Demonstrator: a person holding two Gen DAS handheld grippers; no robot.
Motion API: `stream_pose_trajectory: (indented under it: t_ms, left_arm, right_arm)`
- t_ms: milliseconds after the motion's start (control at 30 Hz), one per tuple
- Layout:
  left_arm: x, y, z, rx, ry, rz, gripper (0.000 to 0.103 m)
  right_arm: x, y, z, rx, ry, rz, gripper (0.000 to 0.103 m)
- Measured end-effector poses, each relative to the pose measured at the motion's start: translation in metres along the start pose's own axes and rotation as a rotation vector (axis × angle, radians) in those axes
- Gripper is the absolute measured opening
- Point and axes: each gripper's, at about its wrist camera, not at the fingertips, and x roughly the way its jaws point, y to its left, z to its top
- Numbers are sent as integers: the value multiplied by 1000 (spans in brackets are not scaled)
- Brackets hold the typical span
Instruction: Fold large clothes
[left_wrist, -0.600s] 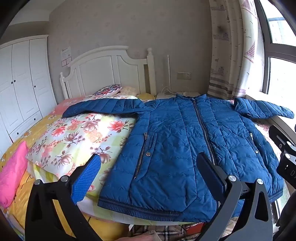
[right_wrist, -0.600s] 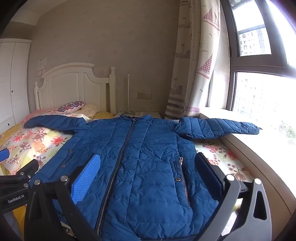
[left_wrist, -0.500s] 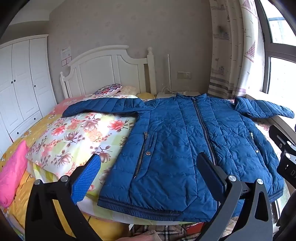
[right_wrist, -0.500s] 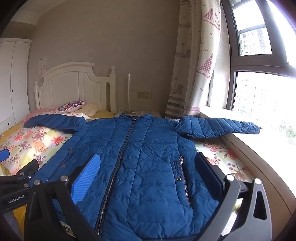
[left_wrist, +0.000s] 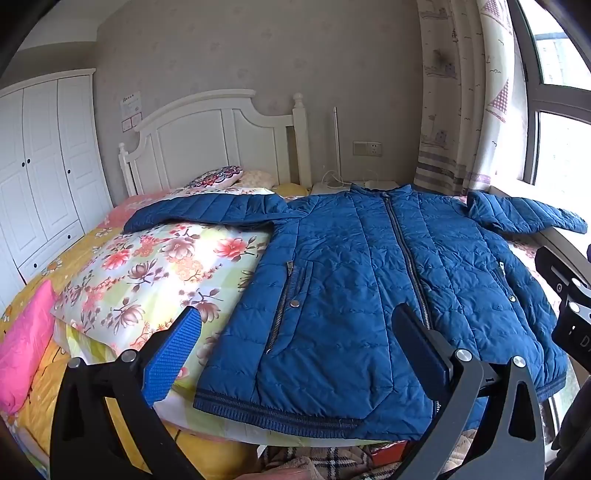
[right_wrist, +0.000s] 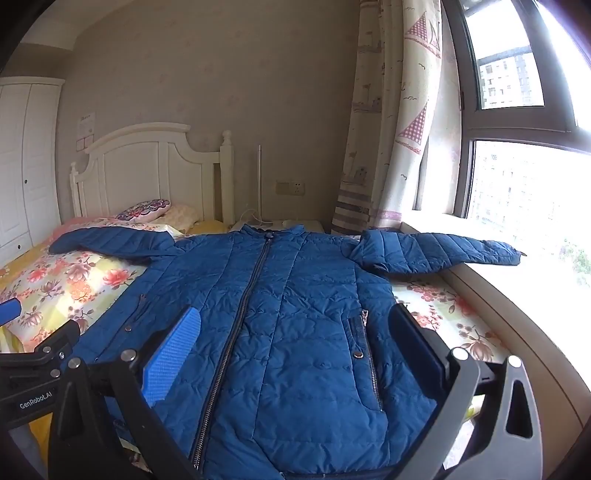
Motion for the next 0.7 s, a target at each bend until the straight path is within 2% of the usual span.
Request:
stream_pose_trajectory:
  t_ms: [700]
  left_arm:
    - [4, 0, -1, -8, 6, -8, 99]
  right_arm:
    - [2, 2, -1, 0, 7, 4, 101]
